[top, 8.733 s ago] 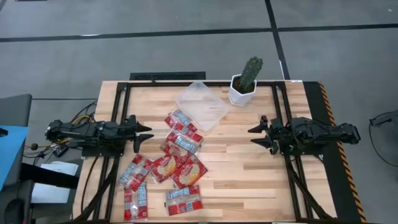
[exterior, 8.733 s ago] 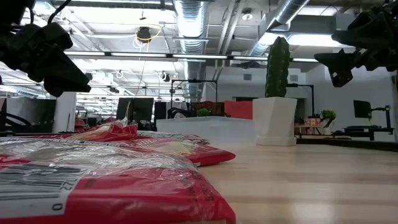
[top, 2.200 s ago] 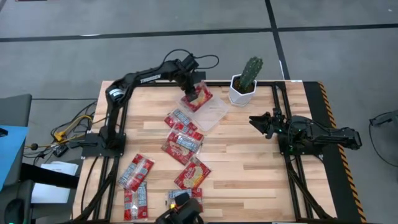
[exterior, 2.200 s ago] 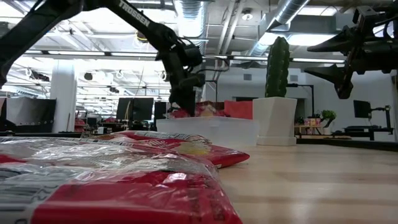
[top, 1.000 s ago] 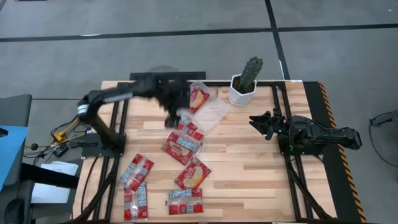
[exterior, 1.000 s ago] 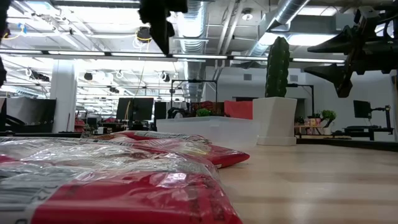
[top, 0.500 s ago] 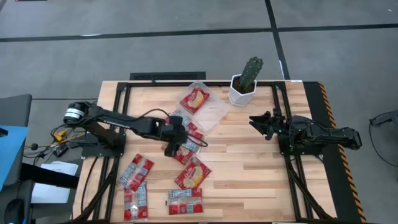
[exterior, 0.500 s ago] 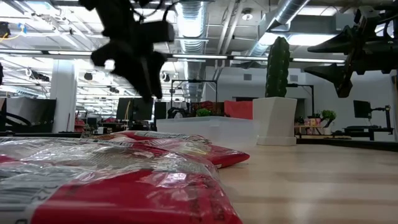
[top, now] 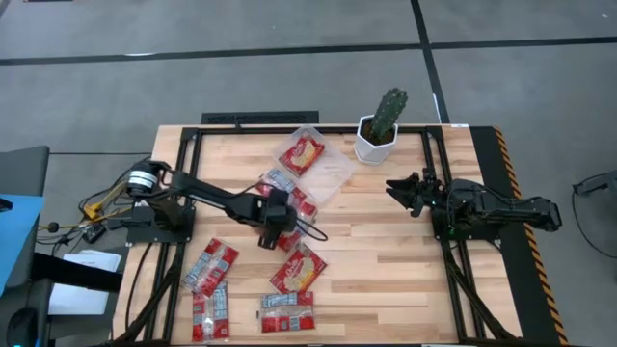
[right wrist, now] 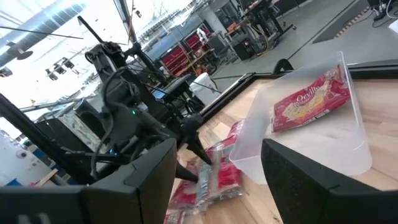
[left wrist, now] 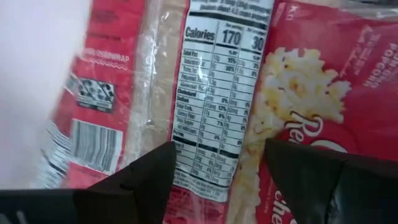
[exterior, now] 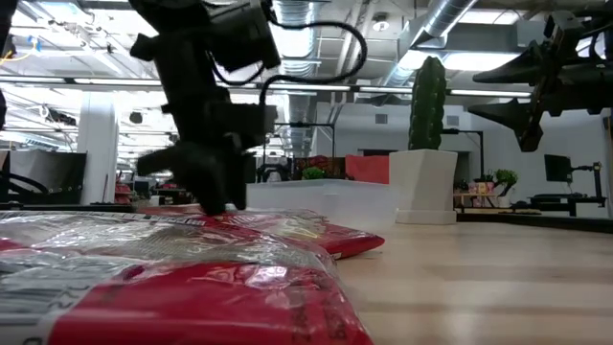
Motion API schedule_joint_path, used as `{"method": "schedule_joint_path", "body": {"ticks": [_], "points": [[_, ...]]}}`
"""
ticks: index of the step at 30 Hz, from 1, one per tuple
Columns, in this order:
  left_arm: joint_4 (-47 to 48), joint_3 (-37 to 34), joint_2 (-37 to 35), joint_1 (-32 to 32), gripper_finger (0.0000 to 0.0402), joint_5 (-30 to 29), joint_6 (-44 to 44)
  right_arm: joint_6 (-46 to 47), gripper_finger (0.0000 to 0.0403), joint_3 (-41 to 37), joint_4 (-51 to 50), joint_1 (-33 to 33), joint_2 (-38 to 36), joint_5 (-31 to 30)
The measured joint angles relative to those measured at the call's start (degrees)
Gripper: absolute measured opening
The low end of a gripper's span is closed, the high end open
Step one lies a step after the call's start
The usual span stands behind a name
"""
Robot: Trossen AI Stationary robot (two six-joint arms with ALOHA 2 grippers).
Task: Sort popcorn bags into baskets
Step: Put the red popcorn bag into the transparent bin
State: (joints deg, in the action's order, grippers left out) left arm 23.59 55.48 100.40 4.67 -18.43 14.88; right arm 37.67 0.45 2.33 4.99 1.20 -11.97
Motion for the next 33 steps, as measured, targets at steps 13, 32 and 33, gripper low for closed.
{"method": "schedule_joint_path", "body": {"ticks": [13, 32, 33], "points": [[-0.20, -0.04, 2.75, -0.19, 0.0028, -4.37, -1.76, 2.86, 0.0260, 0.00, 0.00, 0.02, 0.04, -0.07], [21.47, 18.17, -2.93, -0.25, 0.0000, 6.61, -19.43, 2.56, 0.0260, 0.00, 0.00, 0.02, 0.04, -0.09], [21.79, 19.86, -3.14, -0.64, 0.0000, 7.76, -20.58, 2.53, 0.0260, 0.00, 0.00, 0.02, 0.04, -0.09]]}}
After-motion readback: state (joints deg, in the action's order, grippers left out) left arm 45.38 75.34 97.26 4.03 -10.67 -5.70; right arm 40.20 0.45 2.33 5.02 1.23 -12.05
